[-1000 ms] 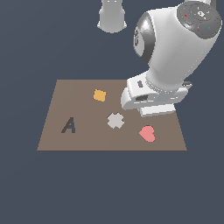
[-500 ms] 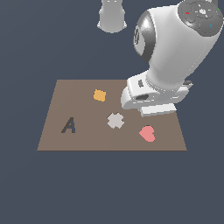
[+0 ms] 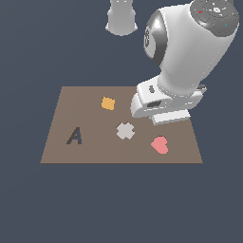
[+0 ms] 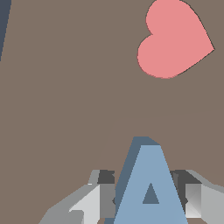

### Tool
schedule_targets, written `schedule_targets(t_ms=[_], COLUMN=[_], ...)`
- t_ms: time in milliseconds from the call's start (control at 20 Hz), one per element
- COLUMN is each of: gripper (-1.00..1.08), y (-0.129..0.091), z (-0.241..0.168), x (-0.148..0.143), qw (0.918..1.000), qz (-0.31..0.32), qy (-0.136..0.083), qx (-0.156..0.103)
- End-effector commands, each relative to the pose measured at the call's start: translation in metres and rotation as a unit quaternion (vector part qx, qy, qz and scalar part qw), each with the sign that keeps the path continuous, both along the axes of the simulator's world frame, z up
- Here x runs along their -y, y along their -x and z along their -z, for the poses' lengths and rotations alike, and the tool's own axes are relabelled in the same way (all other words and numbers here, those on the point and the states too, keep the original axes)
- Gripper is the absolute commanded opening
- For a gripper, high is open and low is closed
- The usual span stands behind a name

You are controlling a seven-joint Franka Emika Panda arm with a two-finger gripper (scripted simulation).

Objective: Insert a designated object into the corresponding slot on a board.

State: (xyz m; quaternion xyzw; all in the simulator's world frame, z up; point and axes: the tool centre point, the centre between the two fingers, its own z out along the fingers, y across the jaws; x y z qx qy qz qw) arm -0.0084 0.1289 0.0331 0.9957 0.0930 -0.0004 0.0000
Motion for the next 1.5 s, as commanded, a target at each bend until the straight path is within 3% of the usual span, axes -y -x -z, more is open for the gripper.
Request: schedule_targets(t_ms=[0,400,750,1100,1450], gripper=[-1.0,-1.0,-1.0,-1.0,-1.0], y=[0.004,0.026,0.051,0.075,0.092], z=[0.0,-0.001,-0.001,-0.002,-0.002], x=[0.001,0.011,0.028,0.054,0.085], qw=[0.9999,0.9954,0.9801,0.9481,0.904], qz=[-0.015,-0.096,-0.199,-0.318,-0.427], qy=[0.0,0.0,0.0,0.0,0.0], qx=[0.0,0.0,0.0,0.001,0.001])
